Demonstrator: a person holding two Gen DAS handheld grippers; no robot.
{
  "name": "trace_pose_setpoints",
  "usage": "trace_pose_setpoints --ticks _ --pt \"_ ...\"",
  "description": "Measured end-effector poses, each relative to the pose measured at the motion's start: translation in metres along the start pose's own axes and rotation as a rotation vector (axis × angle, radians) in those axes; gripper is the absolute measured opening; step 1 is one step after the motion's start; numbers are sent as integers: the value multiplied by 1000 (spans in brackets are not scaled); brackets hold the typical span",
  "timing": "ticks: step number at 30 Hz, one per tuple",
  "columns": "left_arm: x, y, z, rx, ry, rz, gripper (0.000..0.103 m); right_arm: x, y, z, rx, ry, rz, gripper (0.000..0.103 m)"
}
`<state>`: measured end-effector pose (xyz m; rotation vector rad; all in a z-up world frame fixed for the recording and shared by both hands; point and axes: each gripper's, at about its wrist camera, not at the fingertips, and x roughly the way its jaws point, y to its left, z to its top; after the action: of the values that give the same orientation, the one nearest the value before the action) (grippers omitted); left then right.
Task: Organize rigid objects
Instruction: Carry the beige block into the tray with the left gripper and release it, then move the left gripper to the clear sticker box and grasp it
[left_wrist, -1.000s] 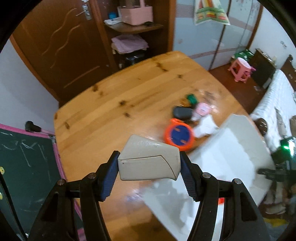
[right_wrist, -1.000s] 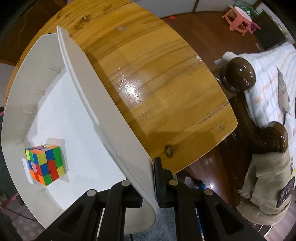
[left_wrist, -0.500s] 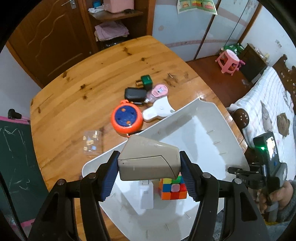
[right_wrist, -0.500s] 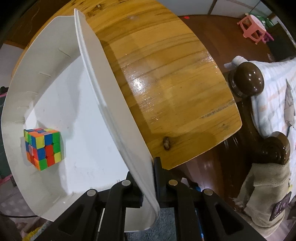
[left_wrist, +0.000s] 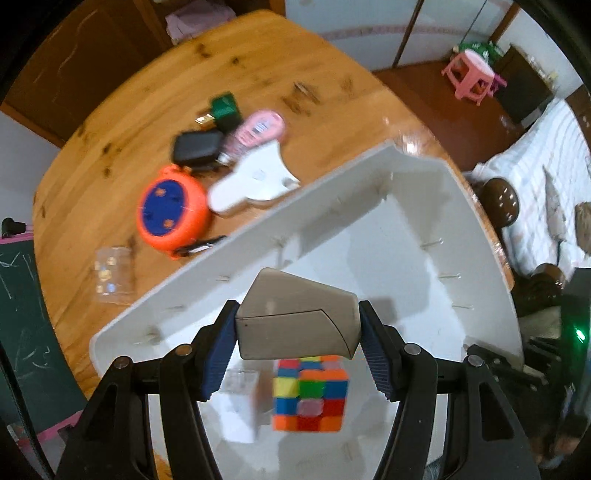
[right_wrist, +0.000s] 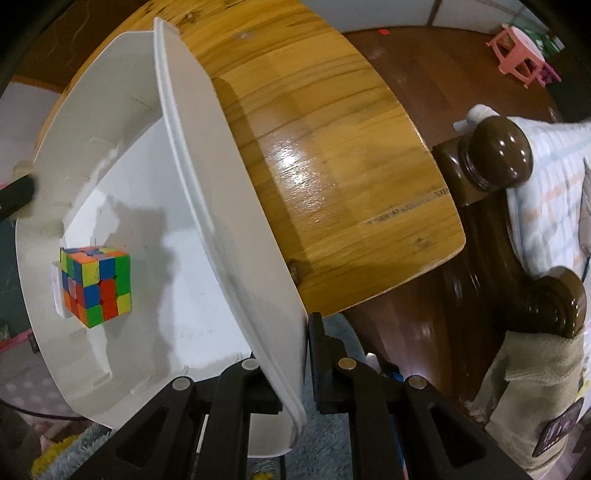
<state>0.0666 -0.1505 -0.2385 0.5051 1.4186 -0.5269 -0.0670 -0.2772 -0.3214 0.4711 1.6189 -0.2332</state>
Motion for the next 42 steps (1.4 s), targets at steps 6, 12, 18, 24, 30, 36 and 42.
trace_pose_setpoints --ticks 6,12,18,24,30,36,42 --pt "35 -28 4 25 80 63 67 -1 3 2 -56 7 5 11" --pt "49 -27 0 2 126 60 89 -1 5 3 -95 12 5 11" --pt "35 -25 -5 15 75 60 98 0 -1 7 -62 30 26 12" --pt "6 -23 -15 37 9 65 98 3 -7 10 -18 33 37 11" --pt "-18 -25 -17 60 -53 83 98 6 -7 11 4 34 28 10" --pt "-35 -22 -14 64 -97 97 98 7 -9 11 10 37 26 10" --pt "-47 -14 -12 42 -117 123 98 5 -7 12 8 37 19 8"
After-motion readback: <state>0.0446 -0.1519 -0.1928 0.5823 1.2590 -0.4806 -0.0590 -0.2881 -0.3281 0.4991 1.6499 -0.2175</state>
